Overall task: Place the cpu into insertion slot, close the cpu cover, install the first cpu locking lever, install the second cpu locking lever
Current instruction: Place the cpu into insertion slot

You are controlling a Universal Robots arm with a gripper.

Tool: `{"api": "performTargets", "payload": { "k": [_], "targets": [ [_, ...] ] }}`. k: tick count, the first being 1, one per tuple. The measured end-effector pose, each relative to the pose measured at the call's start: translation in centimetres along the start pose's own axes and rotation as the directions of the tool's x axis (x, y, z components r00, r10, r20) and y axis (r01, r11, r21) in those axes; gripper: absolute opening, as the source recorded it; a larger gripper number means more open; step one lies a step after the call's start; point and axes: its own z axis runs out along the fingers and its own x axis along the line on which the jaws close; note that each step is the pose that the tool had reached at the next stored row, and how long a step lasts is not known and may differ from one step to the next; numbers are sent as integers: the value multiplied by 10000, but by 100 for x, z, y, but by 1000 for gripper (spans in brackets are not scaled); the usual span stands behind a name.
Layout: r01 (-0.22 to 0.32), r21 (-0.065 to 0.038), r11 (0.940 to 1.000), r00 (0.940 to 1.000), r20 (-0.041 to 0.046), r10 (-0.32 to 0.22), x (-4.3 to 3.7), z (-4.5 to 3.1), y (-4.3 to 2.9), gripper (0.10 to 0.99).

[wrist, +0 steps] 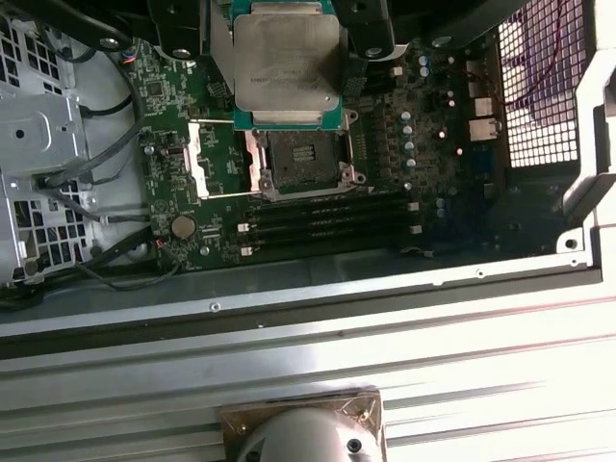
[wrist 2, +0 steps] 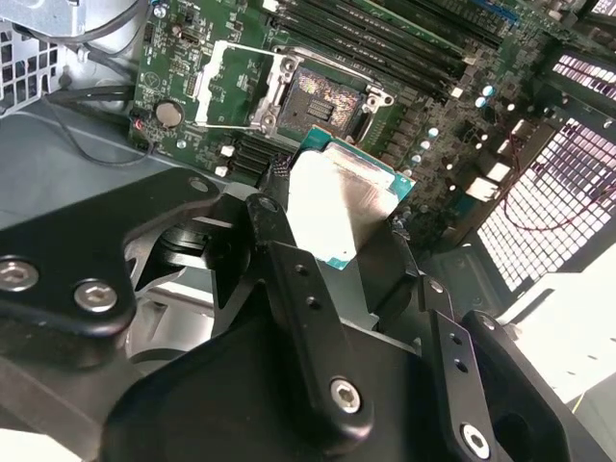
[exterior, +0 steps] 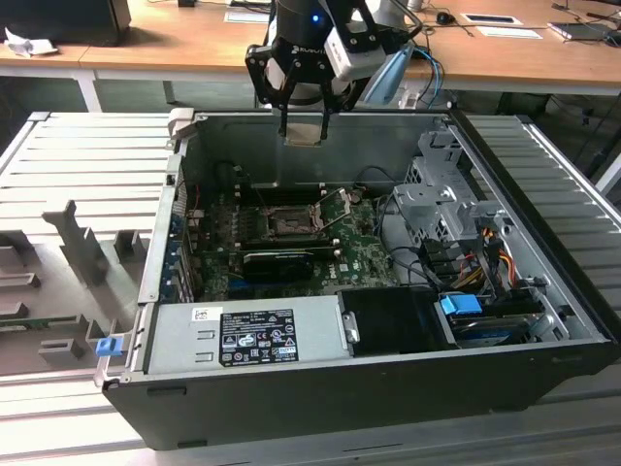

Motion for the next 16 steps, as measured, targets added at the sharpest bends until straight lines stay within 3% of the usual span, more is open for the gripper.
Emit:
{"api": "performTargets", "payload": {
  "k": [16],
  "targets": [
    [-309,-7,9995,9995,28,309,0,0,0,525]
  ]
}}
